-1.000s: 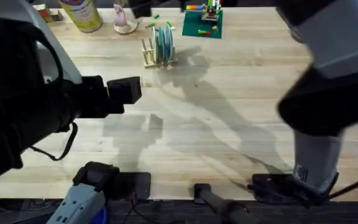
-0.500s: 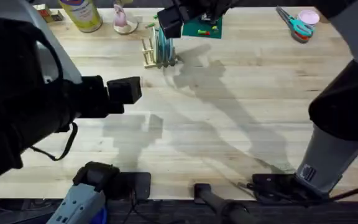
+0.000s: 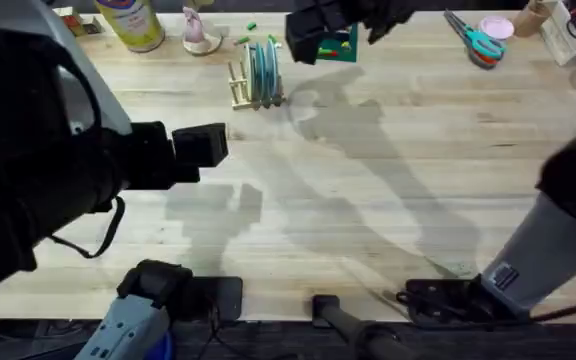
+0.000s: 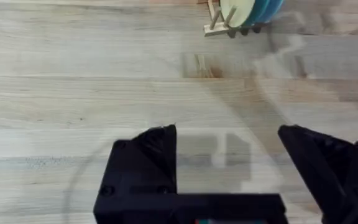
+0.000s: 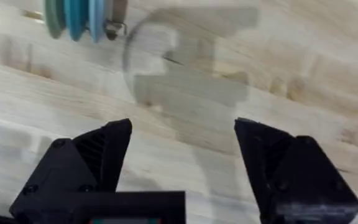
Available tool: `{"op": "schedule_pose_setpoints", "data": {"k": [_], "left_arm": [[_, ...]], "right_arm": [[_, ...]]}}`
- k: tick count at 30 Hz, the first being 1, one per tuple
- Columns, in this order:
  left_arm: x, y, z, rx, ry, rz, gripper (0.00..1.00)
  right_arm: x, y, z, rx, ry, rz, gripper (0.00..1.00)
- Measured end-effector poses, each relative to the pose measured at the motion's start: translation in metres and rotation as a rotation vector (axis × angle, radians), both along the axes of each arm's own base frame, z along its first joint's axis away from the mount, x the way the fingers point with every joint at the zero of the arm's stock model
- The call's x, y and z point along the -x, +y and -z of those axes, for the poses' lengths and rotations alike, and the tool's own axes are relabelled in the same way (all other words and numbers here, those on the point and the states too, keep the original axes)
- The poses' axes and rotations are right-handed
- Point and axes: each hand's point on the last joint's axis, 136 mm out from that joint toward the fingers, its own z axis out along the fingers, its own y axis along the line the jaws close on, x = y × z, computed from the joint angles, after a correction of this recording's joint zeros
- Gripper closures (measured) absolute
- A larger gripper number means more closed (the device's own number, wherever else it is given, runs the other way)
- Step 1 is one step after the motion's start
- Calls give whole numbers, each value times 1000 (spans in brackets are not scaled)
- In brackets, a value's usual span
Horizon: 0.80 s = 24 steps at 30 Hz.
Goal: Pick up the plates from the table one by one and place each into a slot on the dish rack.
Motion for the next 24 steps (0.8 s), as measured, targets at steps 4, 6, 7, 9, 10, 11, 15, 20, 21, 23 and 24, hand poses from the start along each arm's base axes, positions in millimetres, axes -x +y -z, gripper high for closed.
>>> {"op": "schedule_pose_setpoints", "data": {"k": [4,6,7,9,10,11,15,20,21,23,24], "left_arm": [[0,0,0,0,0,0,7],[0,0,0,0,0,0,7],[0,0,0,0,0,0,7],[0,0,0,0,0,0,7],[0,0,0,0,0,0,7],[0,0,0,0,0,0,7],[0,0,0,0,0,0,7],[0,0,0,0,0,0,7],[0,0,0,0,0,0,7],[0,0,0,0,0,0,8],[0,0,0,0,0,0,7]], "right_arm": [[4,-19,3,-9,23,34,3],[8,-26,5,-21,37,46,3],[10,-28,6,-28,45,50,3],[15,-34,7,-35,55,58,3],[17,-37,8,-36,59,59,3],[20,-39,8,-38,61,58,3],[36,-47,11,-39,68,40,3],[62,-60,10,-36,69,15,3],[66,-63,9,-37,67,11,3],[76,-68,6,-39,58,6,3],[80,-70,3,-42,51,3,3]]}}
